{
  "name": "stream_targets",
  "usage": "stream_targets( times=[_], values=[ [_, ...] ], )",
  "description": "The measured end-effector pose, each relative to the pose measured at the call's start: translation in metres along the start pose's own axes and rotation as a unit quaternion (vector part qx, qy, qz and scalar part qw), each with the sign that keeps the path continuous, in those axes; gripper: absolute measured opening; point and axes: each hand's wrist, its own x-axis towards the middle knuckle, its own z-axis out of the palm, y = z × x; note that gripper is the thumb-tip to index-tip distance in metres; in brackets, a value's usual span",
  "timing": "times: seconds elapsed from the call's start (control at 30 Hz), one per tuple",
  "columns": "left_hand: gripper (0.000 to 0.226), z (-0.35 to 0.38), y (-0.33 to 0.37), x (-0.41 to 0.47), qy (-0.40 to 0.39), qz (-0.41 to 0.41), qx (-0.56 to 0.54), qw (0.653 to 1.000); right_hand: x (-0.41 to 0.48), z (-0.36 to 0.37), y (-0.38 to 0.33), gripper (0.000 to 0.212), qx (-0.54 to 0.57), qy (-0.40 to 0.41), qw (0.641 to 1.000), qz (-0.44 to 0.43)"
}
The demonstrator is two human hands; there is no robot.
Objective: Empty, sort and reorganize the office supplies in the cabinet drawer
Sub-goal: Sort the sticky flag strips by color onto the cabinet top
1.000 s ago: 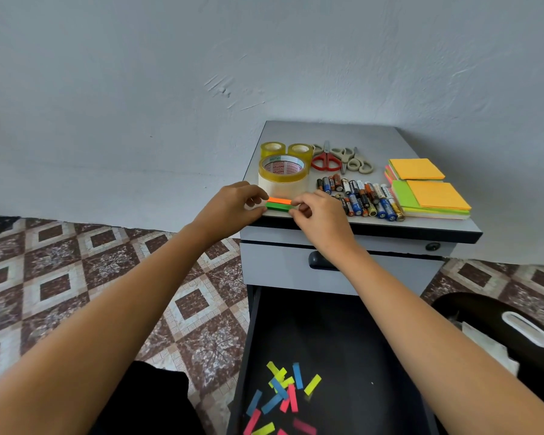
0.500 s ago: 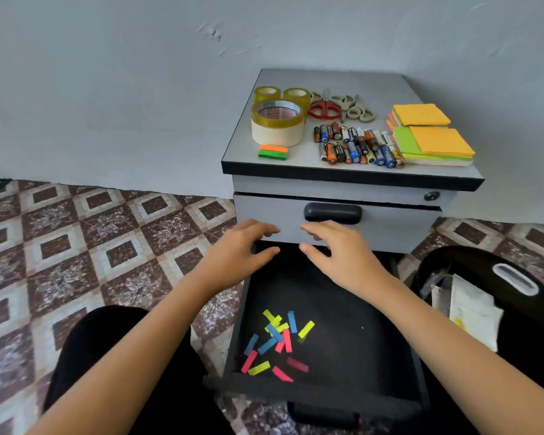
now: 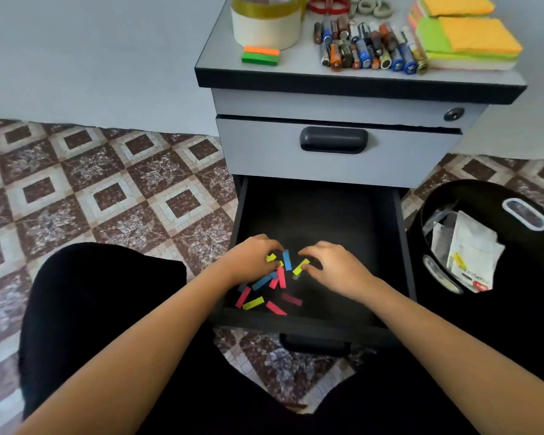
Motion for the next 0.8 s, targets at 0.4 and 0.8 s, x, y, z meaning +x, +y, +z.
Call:
stream_targets(
  times=[0.4,0.8],
  values=[
    [0.048,0.048,-0.029,0.04,-0.054,-0.052,0.174,0.982,0.026,0.059,0.036,0.05,-0.12,-0.066,0.991,-0.003],
    [0.034,0.058,-0.028,0.045,-0.009,-0.098,0.2,0.975,0.032,0.071,0.044,0.03,-0.194,-0.036,0.98,0.0]
  ],
)
